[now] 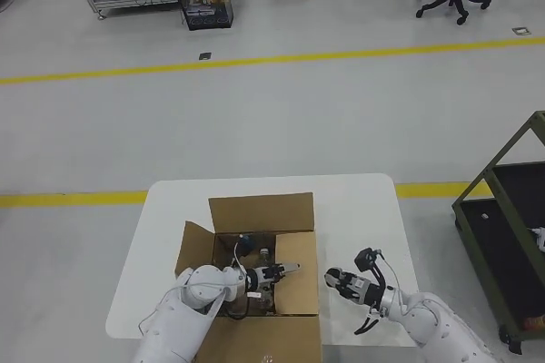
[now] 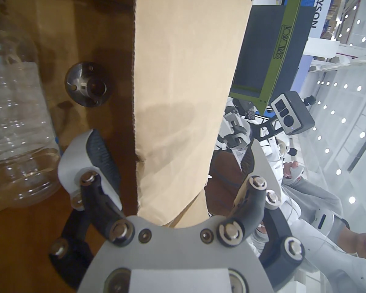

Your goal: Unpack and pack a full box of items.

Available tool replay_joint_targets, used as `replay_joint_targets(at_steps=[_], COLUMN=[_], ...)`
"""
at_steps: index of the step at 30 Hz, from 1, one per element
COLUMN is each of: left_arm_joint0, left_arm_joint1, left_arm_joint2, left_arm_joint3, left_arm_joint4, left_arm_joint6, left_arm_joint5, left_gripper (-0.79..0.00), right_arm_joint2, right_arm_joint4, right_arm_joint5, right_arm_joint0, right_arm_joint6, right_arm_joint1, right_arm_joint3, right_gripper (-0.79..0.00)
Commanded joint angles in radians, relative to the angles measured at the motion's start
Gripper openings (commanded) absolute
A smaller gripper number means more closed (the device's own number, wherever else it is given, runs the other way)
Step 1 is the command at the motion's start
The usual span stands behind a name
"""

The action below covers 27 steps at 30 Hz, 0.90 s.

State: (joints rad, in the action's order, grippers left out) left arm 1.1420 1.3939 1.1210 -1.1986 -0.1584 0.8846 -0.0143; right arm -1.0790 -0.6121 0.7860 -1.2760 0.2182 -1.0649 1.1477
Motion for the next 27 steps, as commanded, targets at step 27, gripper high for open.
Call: replay_joint_targets(at_steps=[27], left_arm_joint0=[-0.061], left_arm_joint1=[0.012], left_arm_joint2=[-0.077], left_arm_joint3=[-0.151], left_arm_joint4=[0.261], left_arm_joint6=[0.030], left_arm_joint5=[-0.015], left_gripper=[0.000], right_arm_joint2=[-0.165], right_arm_joint4=[-0.024], right_arm_joint5=[0.000], right_arm_joint0=[-0.034], right_arm_joint6=[-0.100], right_arm_joint1=[0.032], right_arm_joint3=[-0.023], right_gripper=[-0.628])
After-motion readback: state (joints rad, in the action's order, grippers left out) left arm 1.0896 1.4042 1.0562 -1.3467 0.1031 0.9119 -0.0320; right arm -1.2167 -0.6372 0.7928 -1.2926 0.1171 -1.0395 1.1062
